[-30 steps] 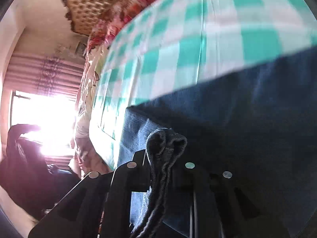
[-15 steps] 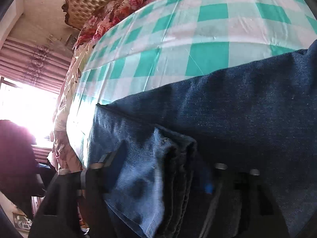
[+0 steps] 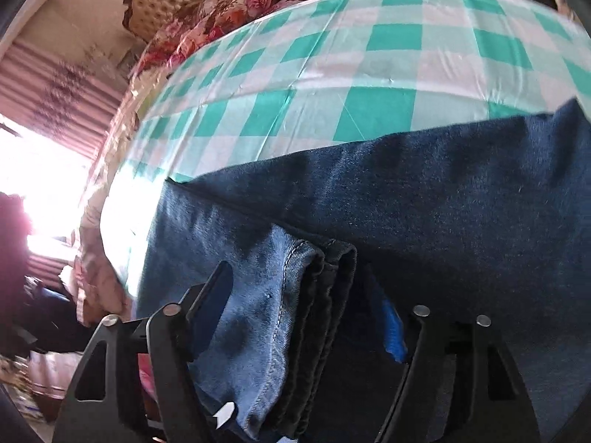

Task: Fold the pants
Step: 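Lift the hem end and fold it over onto the waistband with both tools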

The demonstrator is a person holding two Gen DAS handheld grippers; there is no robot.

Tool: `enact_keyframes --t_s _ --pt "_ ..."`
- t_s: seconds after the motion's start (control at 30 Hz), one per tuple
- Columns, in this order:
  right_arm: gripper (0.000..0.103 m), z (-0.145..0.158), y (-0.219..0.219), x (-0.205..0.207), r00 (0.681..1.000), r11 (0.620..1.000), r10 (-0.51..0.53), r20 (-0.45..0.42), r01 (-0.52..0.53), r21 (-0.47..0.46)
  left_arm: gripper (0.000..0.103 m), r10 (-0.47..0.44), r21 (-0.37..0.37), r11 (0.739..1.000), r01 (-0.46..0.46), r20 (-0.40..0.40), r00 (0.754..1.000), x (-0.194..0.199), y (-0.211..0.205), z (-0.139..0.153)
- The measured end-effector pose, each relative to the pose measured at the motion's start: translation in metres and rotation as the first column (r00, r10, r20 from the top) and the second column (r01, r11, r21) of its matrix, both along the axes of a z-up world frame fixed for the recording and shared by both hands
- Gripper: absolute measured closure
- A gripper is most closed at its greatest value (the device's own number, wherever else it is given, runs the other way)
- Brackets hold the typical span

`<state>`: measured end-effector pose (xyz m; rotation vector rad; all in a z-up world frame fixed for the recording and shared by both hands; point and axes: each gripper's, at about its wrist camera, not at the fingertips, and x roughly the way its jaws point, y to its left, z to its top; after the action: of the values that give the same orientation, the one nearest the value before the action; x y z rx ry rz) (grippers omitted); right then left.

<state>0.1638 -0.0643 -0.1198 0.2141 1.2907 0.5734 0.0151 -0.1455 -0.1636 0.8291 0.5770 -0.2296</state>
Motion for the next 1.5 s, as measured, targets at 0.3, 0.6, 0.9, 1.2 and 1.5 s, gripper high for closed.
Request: enact_keyframes --t_s 0.3,0.6,0.9,1.2,1.5 --pt "0.085 0.008 -0.009 0.001 0.999 0.999 -0.028 0.02 0.028 0.021 0.084 0.042 -0.09 0.995 -0.045 -0.039 0.998 -0.016 -0.008 0.007" --pt "0.087 0.045 -0.035 -0.001 0.994 0.997 -0.068 0.086 0.064 0.048 0.086 -0.005 -0.137 0.991 0.009 0.03 1.0 -0.017 -0.034 0.037" --pt "0.087 0.027 -0.082 0.001 0.987 0.987 -0.155 0.044 0.154 0.037 0.086 -0.081 -0.147 0.986 0.082 0.013 0.997 -0.012 -0.055 0.035" --pt "0.087 0.018 -0.094 -0.003 0.986 0.988 -0.158 0.049 0.157 0.008 0.087 -0.111 -0.139 0.984 0.108 -0.017 0.994 -0.003 -0.054 0.027" --pt "0.087 0.017 -0.101 -0.007 0.983 0.985 -0.173 0.063 0.174 -0.006 0.087 -0.124 -0.156 0.981 0.118 -0.027 0.992 -0.004 -0.057 0.025"
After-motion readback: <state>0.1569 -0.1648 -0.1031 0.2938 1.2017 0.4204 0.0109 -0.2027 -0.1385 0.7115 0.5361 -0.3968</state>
